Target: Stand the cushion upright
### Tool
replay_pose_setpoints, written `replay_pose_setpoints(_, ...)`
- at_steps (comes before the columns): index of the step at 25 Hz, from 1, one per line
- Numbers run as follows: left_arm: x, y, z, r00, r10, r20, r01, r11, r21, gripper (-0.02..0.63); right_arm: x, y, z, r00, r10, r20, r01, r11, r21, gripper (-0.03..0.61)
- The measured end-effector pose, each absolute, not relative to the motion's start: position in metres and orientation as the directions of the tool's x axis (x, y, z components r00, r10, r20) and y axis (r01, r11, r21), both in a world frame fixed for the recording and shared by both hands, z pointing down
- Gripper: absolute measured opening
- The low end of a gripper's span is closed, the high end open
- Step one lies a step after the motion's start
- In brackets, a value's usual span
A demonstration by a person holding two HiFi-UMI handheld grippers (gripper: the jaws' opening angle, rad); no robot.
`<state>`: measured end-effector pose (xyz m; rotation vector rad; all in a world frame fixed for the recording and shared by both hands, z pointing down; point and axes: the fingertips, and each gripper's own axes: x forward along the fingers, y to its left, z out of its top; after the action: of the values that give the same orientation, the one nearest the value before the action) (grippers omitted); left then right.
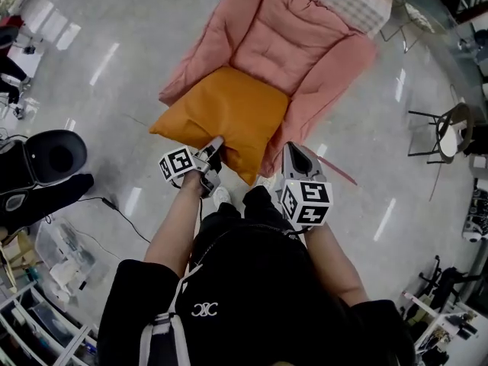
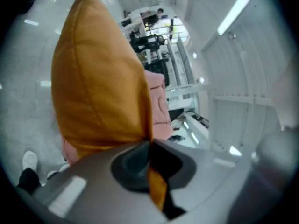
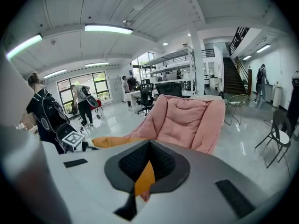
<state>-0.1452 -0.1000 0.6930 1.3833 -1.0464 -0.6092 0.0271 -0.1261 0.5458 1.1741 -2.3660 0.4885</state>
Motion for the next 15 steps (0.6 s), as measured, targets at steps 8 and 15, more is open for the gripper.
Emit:
replay_pose_setpoints(8,-0.123,-0.191,0.634,0.459,-0.862,0.214,-0.339,0.053,0.939,0.000,0.074,-0.164,0.529,-0.492,-0.716,0.495,-0.857,0.499,-0.130,-0.009)
replay_pose_setpoints(15,-0.099,-0.264,0.611,0.441,-0.855,0.271,-0.437,0.060,0.898,0.002,0.122,-0.217,0.518,-0.474,-0.757,0.451,-0.878,0.447,-0.171,-0.009)
